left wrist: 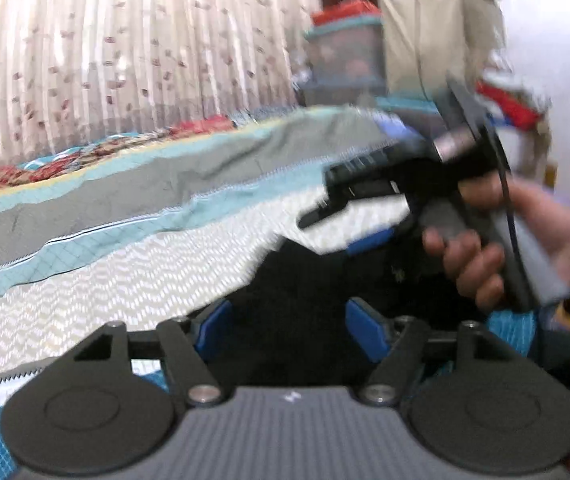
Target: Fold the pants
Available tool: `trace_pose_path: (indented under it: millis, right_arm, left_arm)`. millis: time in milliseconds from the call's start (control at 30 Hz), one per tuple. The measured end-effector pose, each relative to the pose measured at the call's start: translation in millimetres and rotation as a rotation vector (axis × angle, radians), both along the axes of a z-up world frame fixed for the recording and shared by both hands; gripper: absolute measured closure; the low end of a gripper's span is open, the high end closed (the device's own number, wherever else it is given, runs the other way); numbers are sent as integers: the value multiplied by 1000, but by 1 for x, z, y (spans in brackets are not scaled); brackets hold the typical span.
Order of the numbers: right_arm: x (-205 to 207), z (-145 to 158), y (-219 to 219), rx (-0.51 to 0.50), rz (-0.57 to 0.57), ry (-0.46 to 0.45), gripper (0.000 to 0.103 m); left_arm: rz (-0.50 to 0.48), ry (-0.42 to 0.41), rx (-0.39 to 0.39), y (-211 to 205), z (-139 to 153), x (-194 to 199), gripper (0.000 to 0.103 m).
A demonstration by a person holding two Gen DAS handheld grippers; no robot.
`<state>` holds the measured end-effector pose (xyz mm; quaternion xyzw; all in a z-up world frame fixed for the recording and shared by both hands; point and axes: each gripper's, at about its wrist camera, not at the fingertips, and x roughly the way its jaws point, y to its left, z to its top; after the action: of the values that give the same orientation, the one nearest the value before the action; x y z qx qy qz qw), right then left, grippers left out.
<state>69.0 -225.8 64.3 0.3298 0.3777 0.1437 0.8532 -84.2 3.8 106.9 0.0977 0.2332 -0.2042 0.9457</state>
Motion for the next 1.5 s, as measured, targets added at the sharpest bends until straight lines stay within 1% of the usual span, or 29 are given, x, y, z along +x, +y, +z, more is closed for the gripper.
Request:
trace_pose_path:
  millis: [67,133,267,367,400,433,467,500,567,633,700,767,833,867,900,933,967,1000,1033,1067,1100,1167,1200,1267,1300,1367,1433,1467,1500]
  right_arm:
    - [2,0,1,7,28,2,21]
    - [6,-6,0,20,56,26,19]
    - [5,-15,0,-2,88,93,18]
    - [4,-23,12,-19,141,138,16]
    - [4,-25,20,-52,167,155,24]
    - [3,-25,30,-80,199,159,41]
    - [5,-25,39,-69,235,176,64]
    - [7,-23,44,-36,260,185,78]
    - [15,-10,55,32,303,148,82]
    - [23,13,63,96,325,73,82]
    - [28,33,67,192,346,1,82]
    - [28,48,68,244,355,-75,82]
    - [25,47,65,264,355,-104,82]
    - [24,37,62,247,344,-79,81]
    - [24,24,62,198,323,-33,81]
    - [23,7,63,98,301,31,81]
    - [19,-8,64,-30,283,91,80]
    - [11,-20,65,-156,266,112,72]
    - [0,-23,60,-199,256,71,67]
    - [-6,-21,55,-202,264,55,57]
    - [-10,-17,50,-205,266,54,53]
    - [-15,-5,44,-219,247,26,52]
    - [-20,2,40,-226,235,-6,52]
    - [-21,6,36,-220,222,-47,52]
    - [-22,6,36,-215,230,-45,52]
    - [-7,-17,47,-256,250,4,52]
    - [4,-35,59,-331,254,73,54]
    - [6,-40,62,-338,252,74,53]
    - [7,-41,64,-339,261,77,51]
  left_arm:
    - [36,-2,-54,14,7,3,37]
    - [95,25,-102,28,7,11,37]
    - [244,171,-169,54,-10,34,39]
    - [297,283,-241,72,-30,46,41]
    - [312,316,-251,74,-37,50,43]
    - [324,333,-254,76,-42,51,43]
    - [331,338,-256,77,-44,51,43]
    - [337,339,-260,78,-44,54,43]
    - [350,322,-278,82,-41,58,43]
    - [378,284,-300,85,-34,50,43]
    - [411,247,-330,97,-24,42,43]
    - [440,224,-344,104,-18,42,43]
    - [465,210,-322,106,-16,43,43]
    - [473,209,-305,105,-17,45,43]
    - [479,216,-292,104,-19,47,43]
    - [479,230,-289,102,-21,49,43]
    - [472,244,-292,99,-23,51,43]
    - [461,252,-292,96,-23,52,43]
    - [453,254,-286,92,-23,53,43]
    - [440,254,-276,86,-23,55,43]
    - [425,257,-266,80,-24,57,43]
    - [387,258,-249,65,-22,62,43]
    - [369,252,-238,58,-22,64,43]
    - [327,236,-206,40,-21,68,44]
    - [304,235,-184,32,-22,71,46]
    - [278,270,-106,14,-37,77,46]
    - [289,372,15,-2,-68,91,44]
    - [303,402,39,-5,-83,96,41]
    - [315,394,28,-4,-90,96,39]
